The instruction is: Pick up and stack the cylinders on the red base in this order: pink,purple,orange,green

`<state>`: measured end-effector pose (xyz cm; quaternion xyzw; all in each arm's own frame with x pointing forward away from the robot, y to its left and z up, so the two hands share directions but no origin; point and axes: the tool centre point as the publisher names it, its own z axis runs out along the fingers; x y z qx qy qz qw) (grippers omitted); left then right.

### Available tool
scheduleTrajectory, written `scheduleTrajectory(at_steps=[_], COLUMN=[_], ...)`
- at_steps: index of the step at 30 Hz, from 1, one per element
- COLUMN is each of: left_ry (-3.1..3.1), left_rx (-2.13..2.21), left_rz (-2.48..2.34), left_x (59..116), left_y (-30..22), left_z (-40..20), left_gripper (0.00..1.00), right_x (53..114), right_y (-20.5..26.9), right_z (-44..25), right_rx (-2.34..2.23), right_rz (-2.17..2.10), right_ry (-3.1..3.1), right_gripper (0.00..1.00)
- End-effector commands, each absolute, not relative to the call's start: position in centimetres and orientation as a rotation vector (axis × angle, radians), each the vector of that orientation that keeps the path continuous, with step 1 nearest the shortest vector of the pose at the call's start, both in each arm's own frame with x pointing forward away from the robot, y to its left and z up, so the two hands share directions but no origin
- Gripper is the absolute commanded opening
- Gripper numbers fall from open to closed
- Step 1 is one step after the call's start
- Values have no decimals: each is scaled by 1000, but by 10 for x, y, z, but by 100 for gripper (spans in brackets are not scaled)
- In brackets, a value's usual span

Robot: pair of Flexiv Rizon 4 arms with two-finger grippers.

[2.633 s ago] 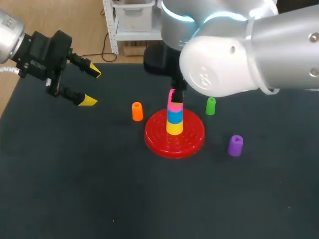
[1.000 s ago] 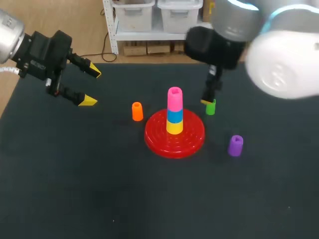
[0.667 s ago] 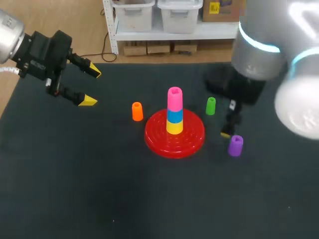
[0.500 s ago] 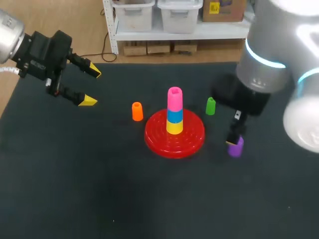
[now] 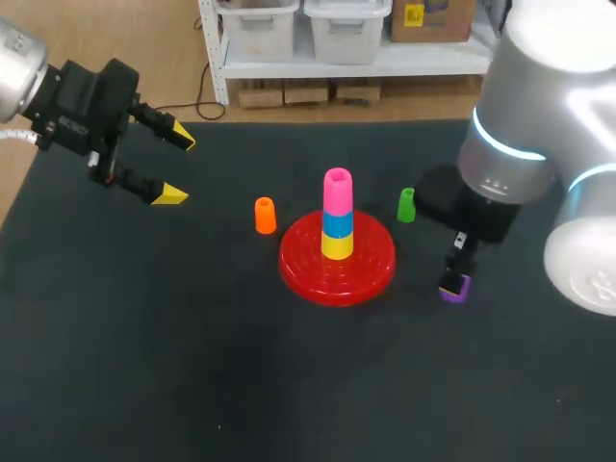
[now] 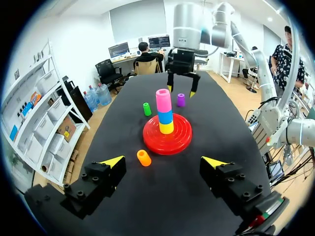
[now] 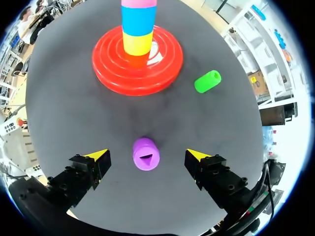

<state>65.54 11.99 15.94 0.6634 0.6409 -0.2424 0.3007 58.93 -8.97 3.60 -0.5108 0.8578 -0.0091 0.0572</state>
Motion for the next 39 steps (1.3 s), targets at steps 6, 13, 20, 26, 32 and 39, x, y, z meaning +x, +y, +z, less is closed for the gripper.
scheduleTrajectory(at_steps=[6,13,20,26,32,39], left_ry=[1697,1697,1697,1697,1697,1697], left_rx=[1762,1762,1762,1762,1762,1762], left_rz=[-645,-645,-645,-645,-645,-645], left_x=[656,656,656,656,656,656], left_y=[121,121,121,121,121,121], left_z=[159,159,159,159,159,159], left_gripper=[100,100,100,100,100,100], right_x=[596,597,598,598,597,596], right_y=[-89,-90,-91,-91,-91,-91], right_z=[27,25,20,17,15,14], right_rx=[-1553,-1541,-1548,-1556,-1567,-1570], right_rz=[-37,-40,-40,-42,-36,-26], right_ry=[2635,2647,2658,2666,2675,2681], right_gripper=[100,100,100,24,0,0])
